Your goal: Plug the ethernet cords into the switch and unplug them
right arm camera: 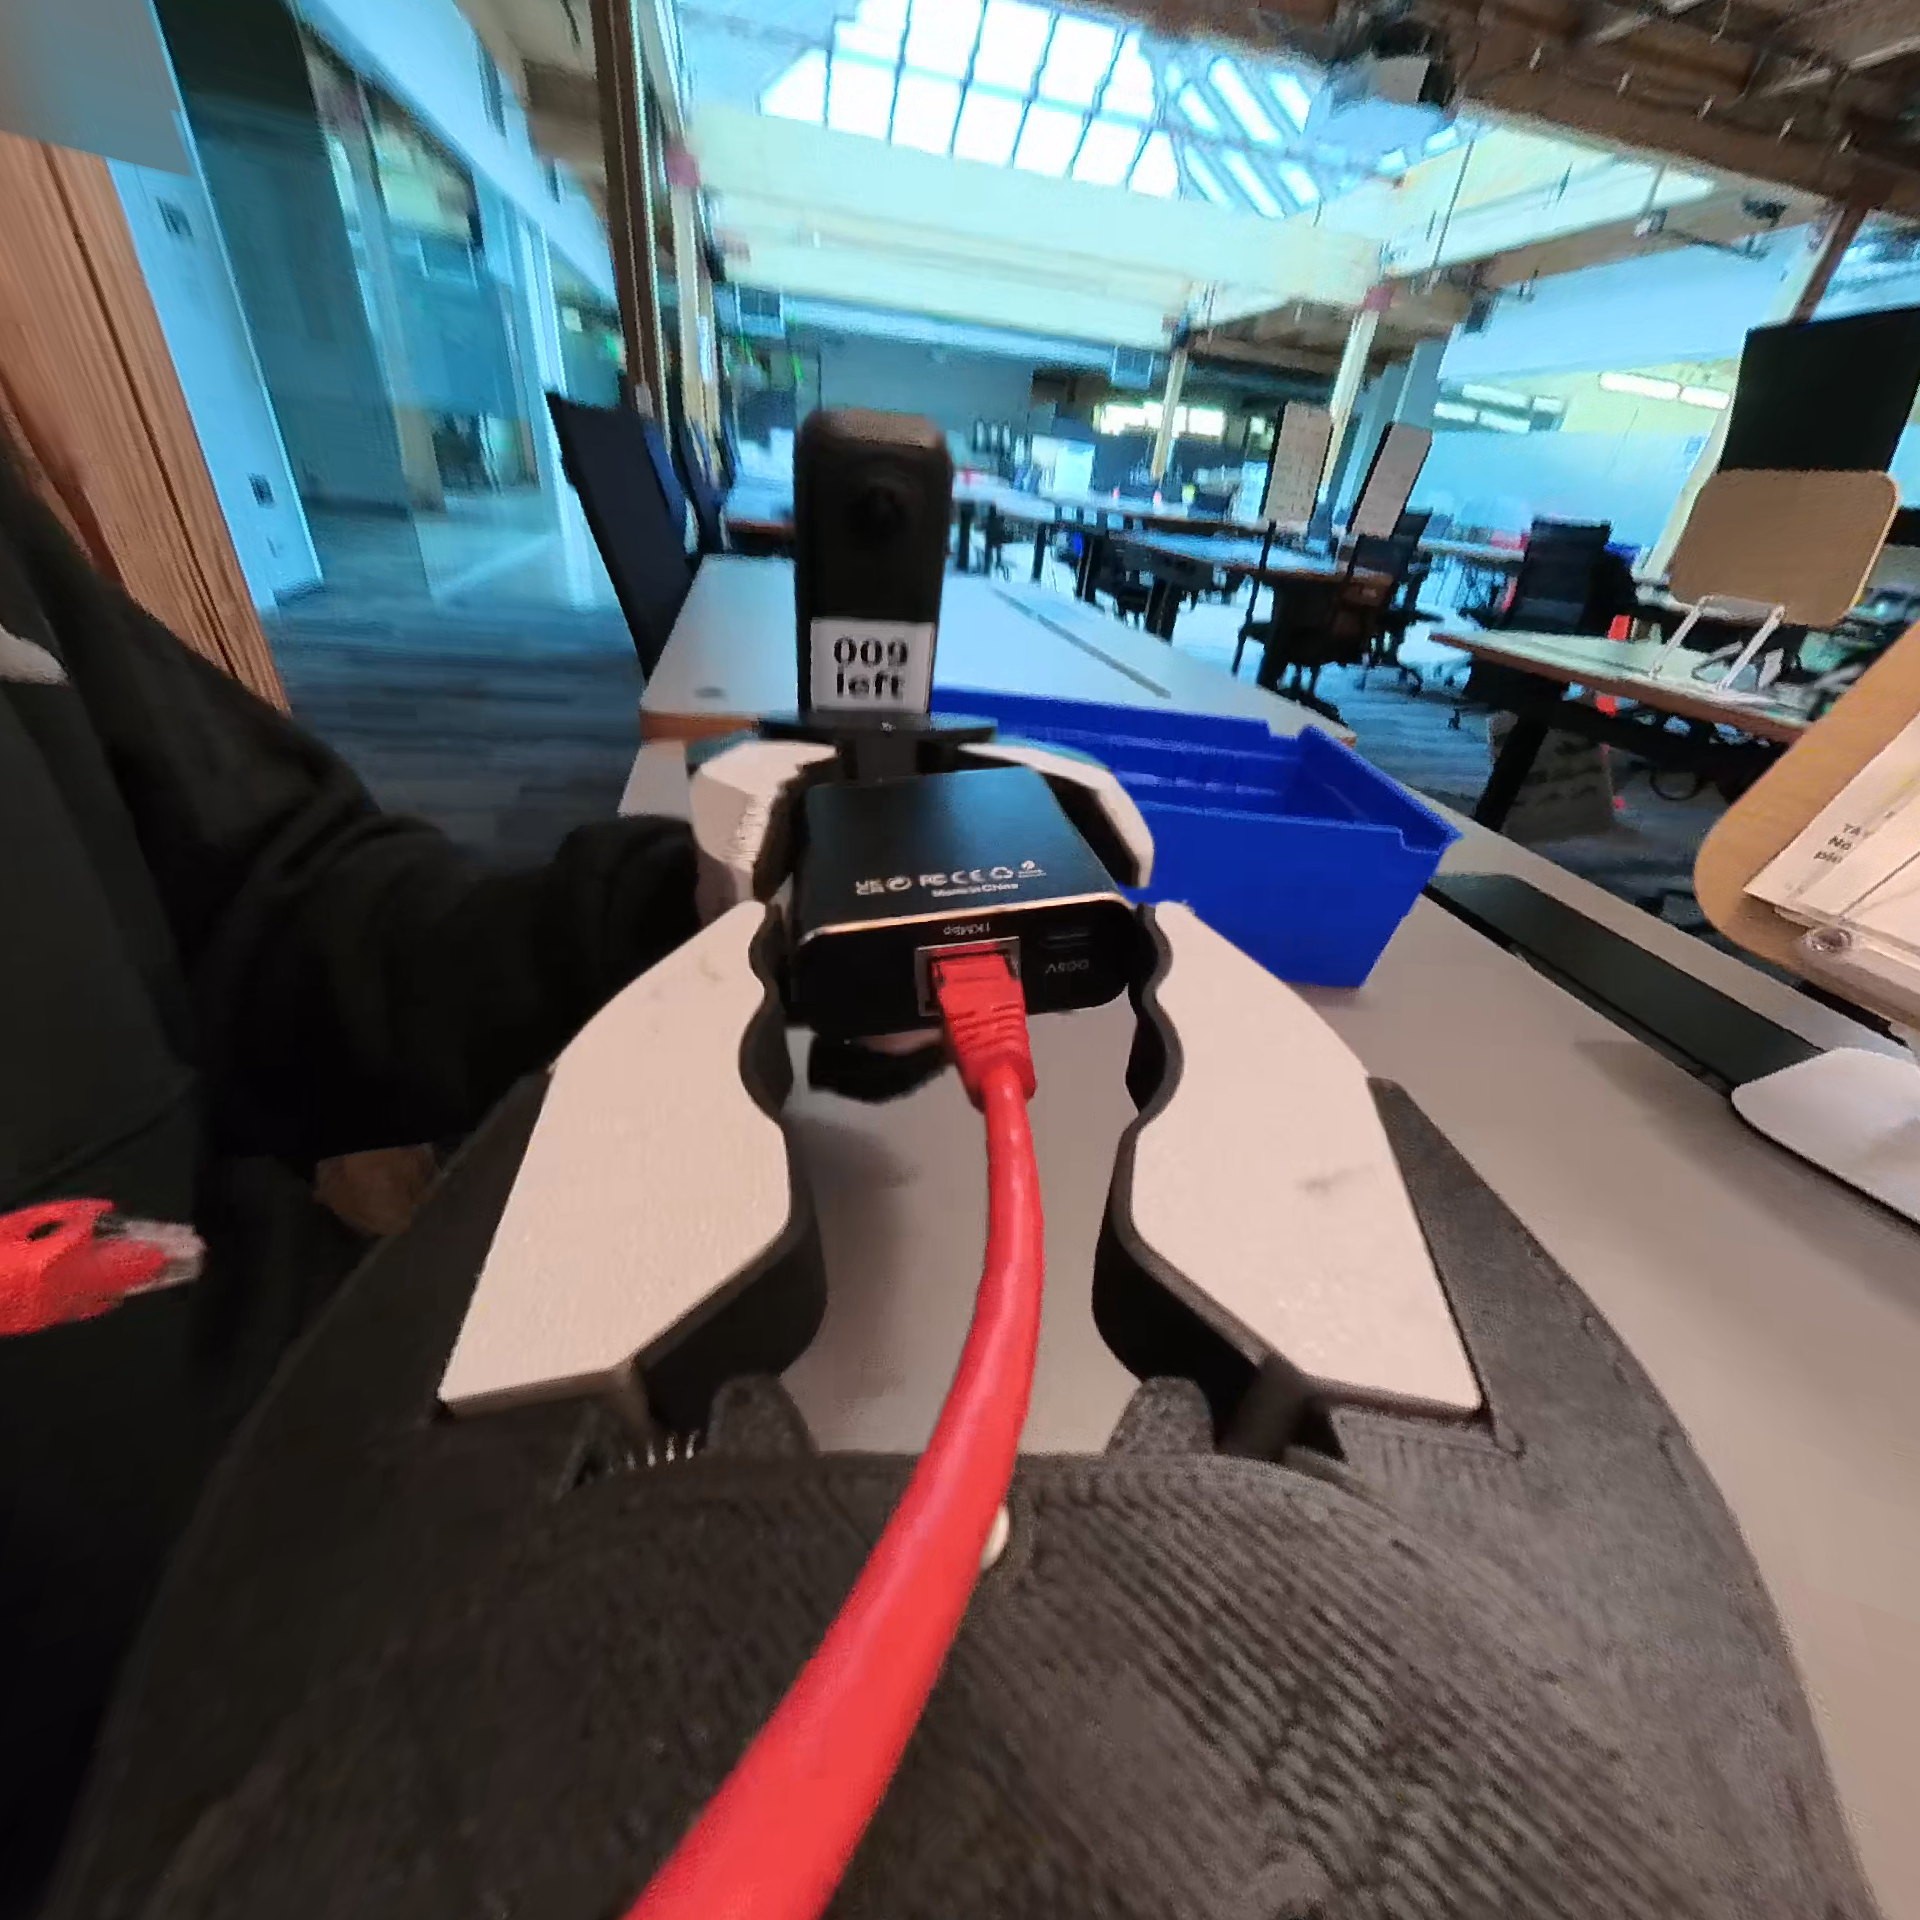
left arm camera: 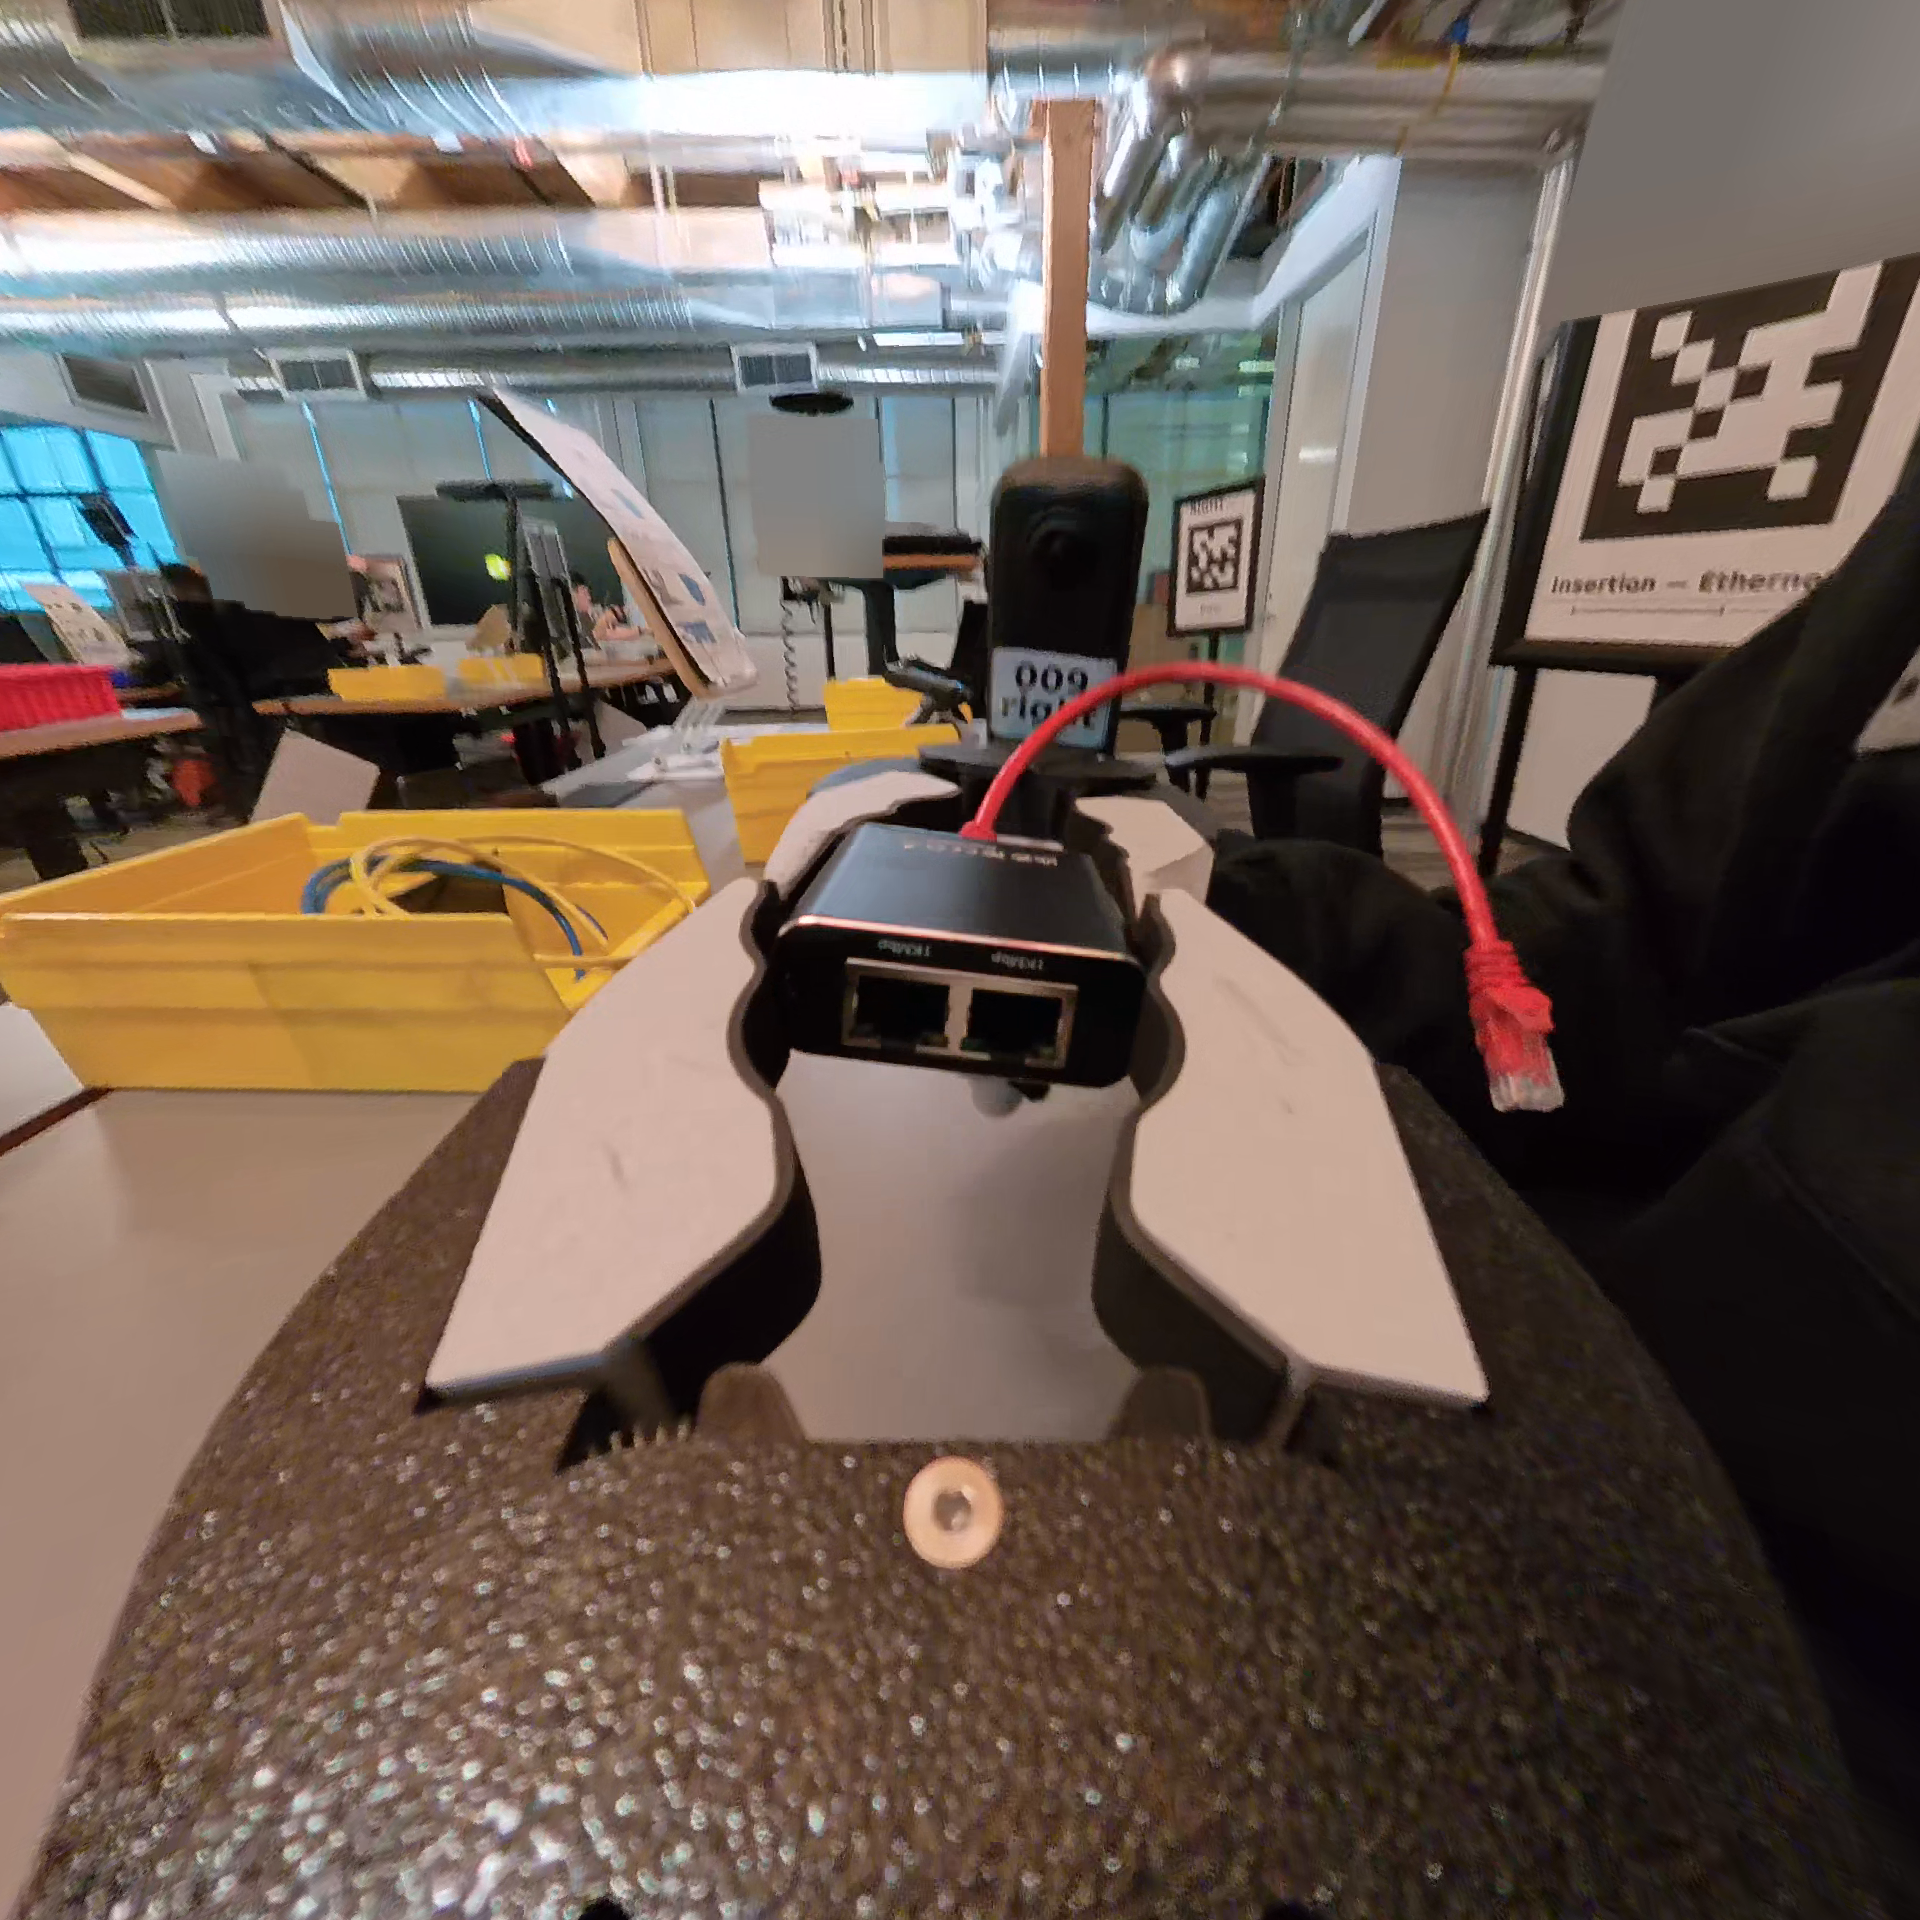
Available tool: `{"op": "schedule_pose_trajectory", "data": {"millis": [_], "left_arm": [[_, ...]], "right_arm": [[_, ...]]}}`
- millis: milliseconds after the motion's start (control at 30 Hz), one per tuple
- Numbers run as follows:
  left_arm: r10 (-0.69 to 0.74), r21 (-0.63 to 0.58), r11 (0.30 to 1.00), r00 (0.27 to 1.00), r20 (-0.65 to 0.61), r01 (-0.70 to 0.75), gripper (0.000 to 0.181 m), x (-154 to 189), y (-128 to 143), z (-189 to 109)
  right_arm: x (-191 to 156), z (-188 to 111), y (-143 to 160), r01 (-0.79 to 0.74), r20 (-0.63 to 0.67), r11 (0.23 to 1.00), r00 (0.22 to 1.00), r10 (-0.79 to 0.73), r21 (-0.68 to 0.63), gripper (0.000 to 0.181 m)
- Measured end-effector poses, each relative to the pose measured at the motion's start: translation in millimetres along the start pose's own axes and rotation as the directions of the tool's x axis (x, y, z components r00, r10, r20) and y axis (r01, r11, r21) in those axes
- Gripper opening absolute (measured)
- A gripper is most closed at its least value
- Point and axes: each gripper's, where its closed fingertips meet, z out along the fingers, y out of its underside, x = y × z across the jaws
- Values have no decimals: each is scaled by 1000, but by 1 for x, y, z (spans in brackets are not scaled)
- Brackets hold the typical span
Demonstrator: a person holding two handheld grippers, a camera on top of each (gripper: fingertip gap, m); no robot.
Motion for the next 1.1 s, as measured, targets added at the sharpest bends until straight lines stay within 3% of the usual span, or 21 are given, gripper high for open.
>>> {"op": "schedule_pose_trajectory", "data": {"millis": [100, 167, 267, 400, 567, 833, 1100], "left_arm": [[0, 19, 1000, 999, 38, -1, 64, -6, -5, -5], [-4, 32, 999, 999, 45, 2, 64, -8, -6, -4], [-10, 56, 998, 999, 37, 8, 64, -6, -8, -2], [-6, 69, 998, 1000, 24, 4, 64, -2, -10, -1], [49, -20, 999, 999, -4, -49, 64, 4, 3, 0], [35, -7, 999, 999, -2, -35, 73, 5, 3, 0], [119, -186, 975, 993, -11, -119, 73, 5, 26, 3]], "right_arm": [[8, -9, -13, -55, -26, 990, 998, 58, 131, 62], [9, -7, -14, -74, -20, 987, 997, 78, 145, 59], [4, 1, -5, -6, -31, 997, 999, 9, 78, 67], [5, -3, -5, -10, -26, 997, 1000, 12, 74, 57], [0, -8, -1, 28, -5, 999, 1000, -28, -16, 57], [-2, 2, -2, -87, 9, 996, 996, 87, 22, 57], [-2, -7, 8, 17, 4, 987, 1000, -17, -158, 57]]}}
